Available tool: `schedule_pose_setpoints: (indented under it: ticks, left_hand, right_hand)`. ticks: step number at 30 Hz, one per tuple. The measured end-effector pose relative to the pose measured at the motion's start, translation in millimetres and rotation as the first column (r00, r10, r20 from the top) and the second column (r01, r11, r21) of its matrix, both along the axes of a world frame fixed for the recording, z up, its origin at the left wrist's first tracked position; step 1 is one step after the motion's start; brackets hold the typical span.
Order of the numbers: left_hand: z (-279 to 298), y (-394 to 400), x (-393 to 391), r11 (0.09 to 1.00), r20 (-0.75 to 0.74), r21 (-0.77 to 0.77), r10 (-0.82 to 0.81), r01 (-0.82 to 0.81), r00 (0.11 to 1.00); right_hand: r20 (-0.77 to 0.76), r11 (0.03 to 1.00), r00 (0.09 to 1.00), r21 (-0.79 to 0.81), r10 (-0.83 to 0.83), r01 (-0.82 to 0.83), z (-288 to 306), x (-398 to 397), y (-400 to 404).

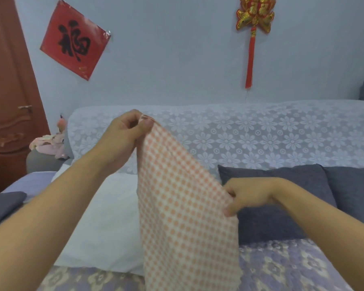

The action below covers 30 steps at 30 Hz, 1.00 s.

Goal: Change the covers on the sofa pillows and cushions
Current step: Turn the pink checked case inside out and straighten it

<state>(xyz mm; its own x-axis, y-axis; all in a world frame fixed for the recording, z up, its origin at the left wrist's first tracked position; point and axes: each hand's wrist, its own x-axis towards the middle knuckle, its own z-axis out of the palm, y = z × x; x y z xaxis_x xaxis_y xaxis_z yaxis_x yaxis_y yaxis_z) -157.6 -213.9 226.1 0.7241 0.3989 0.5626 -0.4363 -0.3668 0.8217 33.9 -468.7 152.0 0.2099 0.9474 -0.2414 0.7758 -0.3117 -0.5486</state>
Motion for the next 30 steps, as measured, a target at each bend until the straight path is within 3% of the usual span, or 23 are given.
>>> schedule_pose_setpoints:
  ticks: [3,5,6,8,9,10,12,14,15,17,18,21,22,27,28,30]
  left_hand:
    - [-14,33,1,0.954,0.024,-0.207,0.226,-0.217,0.974]
    - [-24,53,1,0.909,-0.039,-0.224,0.352,-0.352,0.935]
    - [-28,61,2,0.897,-0.067,-0.214,0.381,-0.386,0.922]
    - [-34,68,4,0.884,-0.107,-0.184,0.416,-0.429,0.903]
    - [-35,68,5,0.876,-0.119,-0.177,0.434,-0.449,0.893]
    - [-35,67,7,0.867,-0.118,-0.186,0.447,-0.462,0.887]
    - [-34,65,12,0.853,-0.11,-0.211,0.465,-0.478,0.879]
    - [-31,59,20,0.865,-0.099,-0.184,0.457,-0.467,0.884]
    - [-30,55,25,0.87,-0.076,-0.176,0.455,-0.461,0.887]
    - [-24,42,34,0.872,-0.044,-0.222,0.437,-0.436,0.898]
    - [-20,34,38,0.877,-0.036,-0.249,0.415,-0.411,0.909]
    - [-17,19,49,0.897,-0.031,-0.263,0.36,-0.355,0.933]
    - [-17,13,50,0.9,-0.03,-0.262,0.353,-0.348,0.935]
    - [-13,-32,72,0.933,-0.135,-0.217,0.262,-0.286,0.956]
    - [-8,-50,83,0.95,-0.159,-0.207,0.204,-0.235,0.966]
    - [3,-102,109,0.988,-0.198,-0.148,0.006,-0.036,0.98]
  right_hand:
    - [0.086,0.996,0.993,-0.042,-0.079,0.083,1,15,-16]
    - [0.074,0.974,0.974,0.095,-0.213,0.205,10,19,-28]
    - [0.026,0.929,0.955,0.242,-0.294,0.279,14,21,-31]
    - [-0.192,0.688,0.877,0.555,-0.441,0.467,21,24,-30]
    - [-0.25,0.574,0.84,0.634,-0.481,0.518,26,24,-28]
    - [-0.203,0.54,0.84,0.685,-0.503,0.489,32,22,-26]
    - [0.076,0.562,0.811,0.758,-0.58,0.331,45,22,-26]
    - [0.057,0.336,0.715,0.907,-0.696,0.254,72,28,-32]
    - [0.036,0.282,0.695,0.928,-0.718,0.244,87,30,-33]
    - [0.113,0.403,0.691,0.873,-0.714,0.274,102,30,-31]
    - [0.098,0.401,0.684,0.866,-0.723,0.3,102,35,-32]
    - [-0.272,0.087,0.672,0.889,-0.688,0.449,100,40,-42]
    - [-0.314,0.045,0.654,0.881,-0.688,0.471,98,38,-48]
    - [-0.086,0.132,0.434,0.885,-0.897,0.447,91,39,-81]
    - [-0.047,0.192,0.462,0.869,-0.886,0.456,91,38,-87]
    - [-0.076,0.354,0.667,0.799,-0.742,0.485,89,27,-99]
